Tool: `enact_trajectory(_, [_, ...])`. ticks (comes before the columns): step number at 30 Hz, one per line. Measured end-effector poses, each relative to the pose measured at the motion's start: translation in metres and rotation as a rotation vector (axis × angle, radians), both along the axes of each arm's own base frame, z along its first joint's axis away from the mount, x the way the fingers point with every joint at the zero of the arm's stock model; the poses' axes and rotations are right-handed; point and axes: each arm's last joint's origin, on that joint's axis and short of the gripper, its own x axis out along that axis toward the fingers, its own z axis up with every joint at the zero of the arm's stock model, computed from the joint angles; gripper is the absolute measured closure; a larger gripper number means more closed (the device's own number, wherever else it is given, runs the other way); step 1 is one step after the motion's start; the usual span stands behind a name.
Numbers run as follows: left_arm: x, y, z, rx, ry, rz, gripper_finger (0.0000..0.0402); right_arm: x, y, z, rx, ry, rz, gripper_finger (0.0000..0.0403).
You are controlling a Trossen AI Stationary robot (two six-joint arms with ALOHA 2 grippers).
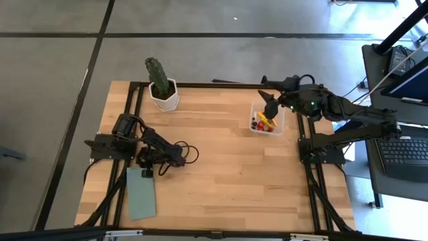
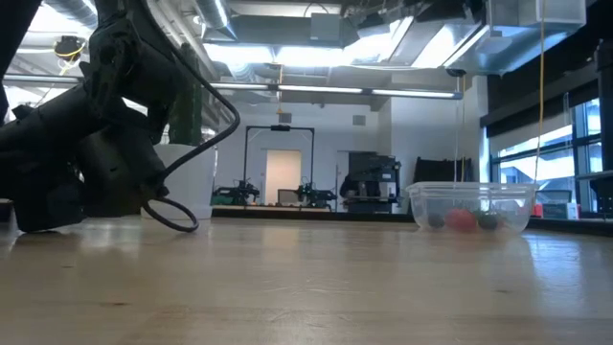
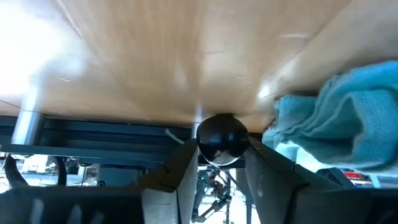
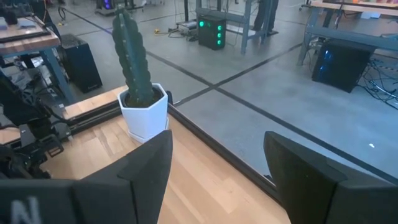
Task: Pick and placing Produce into tupperware
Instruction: Put the black cherry into the transparent bin
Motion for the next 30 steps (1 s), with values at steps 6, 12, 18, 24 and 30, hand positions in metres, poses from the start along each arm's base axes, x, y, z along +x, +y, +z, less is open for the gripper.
enact_trajectory(6, [0.0,0.0,0.0,0.0,-0.002,-0.015,0.0284,-0.007,0.001,0.004,-0.003,-0.027,0.001,0.0148])
enact_trajectory(12, [0.0,0.0,0.0,0.006,0.0,-0.012,0.0305,-0.009,0.001,0.008,-0.006,-0.055,0.0,0.0148])
enact_trajectory(18, [0.0,0.0,0.0,0.015,0.0,-0.006,0.03,-0.009,0.001,0.009,-0.008,-0.076,0.001,0.0148])
enact_trajectory(24, [0.0,0.001,0.0,0.015,0.001,-0.005,0.0312,-0.008,0.002,0.011,-0.005,-0.094,0.024,0.0148])
enact_trajectory(30, [-0.001,0.001,0.001,0.024,0.017,0.002,0.032,-0.007,0.002,0.012,0.0,-0.112,0.055,0.0148])
